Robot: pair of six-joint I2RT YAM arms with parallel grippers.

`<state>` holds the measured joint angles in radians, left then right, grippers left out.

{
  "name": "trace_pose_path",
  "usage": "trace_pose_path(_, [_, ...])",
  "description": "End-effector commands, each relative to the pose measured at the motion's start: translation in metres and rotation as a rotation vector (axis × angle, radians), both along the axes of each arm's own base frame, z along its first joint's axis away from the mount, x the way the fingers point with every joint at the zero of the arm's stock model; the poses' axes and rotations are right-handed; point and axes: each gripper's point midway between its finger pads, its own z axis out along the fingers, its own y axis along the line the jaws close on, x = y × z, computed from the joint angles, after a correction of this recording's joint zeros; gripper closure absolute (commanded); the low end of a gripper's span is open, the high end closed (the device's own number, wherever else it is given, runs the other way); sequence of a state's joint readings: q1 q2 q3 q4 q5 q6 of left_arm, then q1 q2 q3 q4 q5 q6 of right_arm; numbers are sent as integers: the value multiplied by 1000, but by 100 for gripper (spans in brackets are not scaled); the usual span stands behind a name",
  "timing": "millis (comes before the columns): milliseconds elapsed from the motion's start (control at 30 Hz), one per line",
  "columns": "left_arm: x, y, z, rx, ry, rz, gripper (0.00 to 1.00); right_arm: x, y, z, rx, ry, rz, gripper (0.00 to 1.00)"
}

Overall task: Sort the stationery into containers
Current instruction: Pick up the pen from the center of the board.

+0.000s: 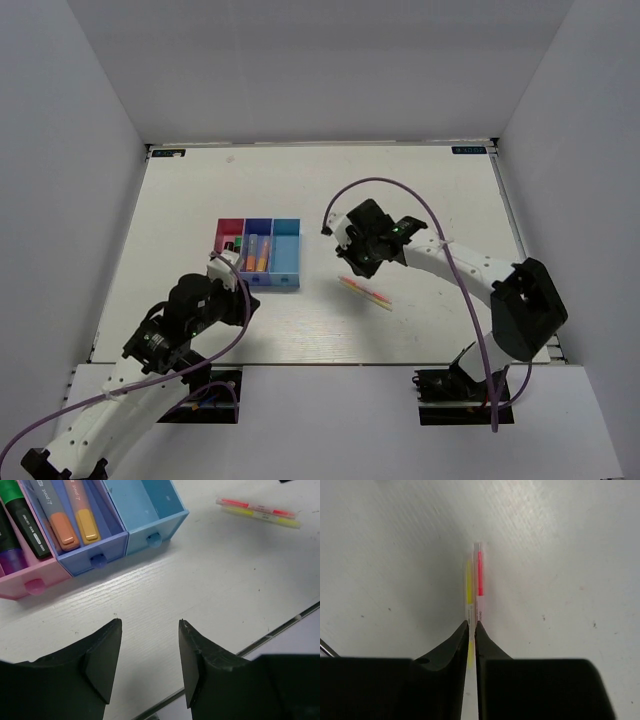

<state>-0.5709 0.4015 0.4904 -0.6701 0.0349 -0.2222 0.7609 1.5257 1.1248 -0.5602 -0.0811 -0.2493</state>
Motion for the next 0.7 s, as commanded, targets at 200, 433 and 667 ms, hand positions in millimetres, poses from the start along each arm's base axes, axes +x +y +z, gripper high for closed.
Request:
trace_pose_path(200, [-3, 1, 0, -9, -8, -4, 39, 2, -9, -41, -133, 29, 56, 80])
trace_pose_path(433, [-3, 1, -1, -7, -6, -6, 38, 3, -11, -60, -170, 58, 46, 78])
trace_pose_path(667, [-3, 1, 0, -8, -11, -7, 38, 5, -10, -69, -189, 70, 45, 76])
